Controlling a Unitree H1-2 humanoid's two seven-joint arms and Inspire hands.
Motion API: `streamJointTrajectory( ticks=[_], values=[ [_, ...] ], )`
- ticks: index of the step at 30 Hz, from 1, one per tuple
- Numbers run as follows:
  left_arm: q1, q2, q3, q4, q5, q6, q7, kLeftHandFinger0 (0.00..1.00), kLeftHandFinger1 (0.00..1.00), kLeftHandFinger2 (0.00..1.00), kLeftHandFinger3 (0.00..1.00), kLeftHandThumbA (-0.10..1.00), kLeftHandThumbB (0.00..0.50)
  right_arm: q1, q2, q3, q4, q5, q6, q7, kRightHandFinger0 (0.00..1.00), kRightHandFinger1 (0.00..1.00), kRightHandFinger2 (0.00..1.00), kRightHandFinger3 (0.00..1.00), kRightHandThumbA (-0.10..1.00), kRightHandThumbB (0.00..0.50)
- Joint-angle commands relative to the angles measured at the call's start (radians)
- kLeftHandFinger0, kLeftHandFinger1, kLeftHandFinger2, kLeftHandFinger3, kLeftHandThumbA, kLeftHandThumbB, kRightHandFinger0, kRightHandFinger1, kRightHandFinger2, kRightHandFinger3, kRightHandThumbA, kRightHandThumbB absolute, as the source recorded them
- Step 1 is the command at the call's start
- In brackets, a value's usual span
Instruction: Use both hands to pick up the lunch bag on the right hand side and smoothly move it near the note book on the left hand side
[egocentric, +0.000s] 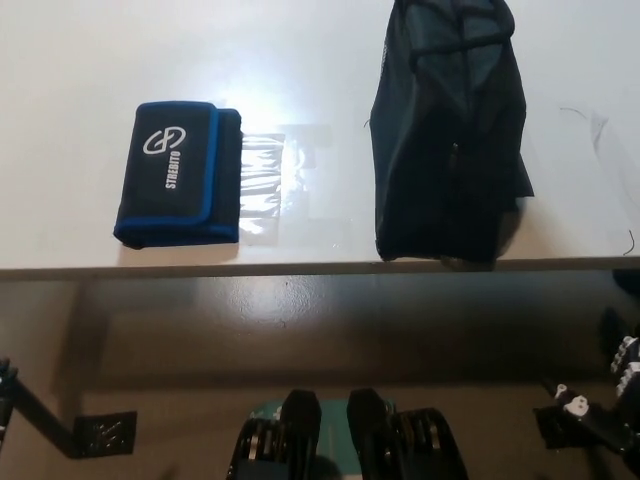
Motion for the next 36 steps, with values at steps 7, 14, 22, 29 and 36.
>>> streamJointTrajectory(
  ticks=[7,14,22,29,36],
  values=[
    [0.021,0.022,0.017,-0.256,-0.09,-0.063,-0.043,1.0,1.0,1.0,1.0,1.0,0.264,-0.006,-0.02,-0.008,-0.154,0.029,-0.126,0.013,1.0,1.0,1.0,1.0,0.96,0.148],
    [-0.057,-0.01,-0.011,-0.35,-0.081,-0.035,-0.049,1.0,1.0,1.0,1.0,1.0,0.288,-0.016,-0.022,-0.013,-0.221,0.037,-0.122,0.011,1.0,1.0,1.0,1.0,1.0,0.154],
    [-0.183,-0.039,-0.055,-0.422,-0.064,0.037,-0.065,1.0,1.0,1.0,1.0,1.0,0.266,-0.052,-0.02,-0.023,-0.289,0.055,-0.075,0.003,1.0,1.0,1.0,1.0,0.96,0.106],
    [-0.351,-0.069,-0.127,-0.414,-0.039,0.127,-0.094,1.0,1.0,1.0,1.0,1.0,0.285,-0.115,-0.015,-0.02,-0.288,0.045,-0.044,-0.002,1.0,1.0,1.0,1.0,1.0,0.111],
    [-0.518,-0.111,-0.198,-0.363,0.031,0.221,-0.098,1.0,1.0,1.0,1.0,1.0,0.272,-0.199,-0.039,-0.027,-0.266,0.063,0.018,0.006,1.0,1.0,1.0,1.0,1.0,0.146]
  ],
)
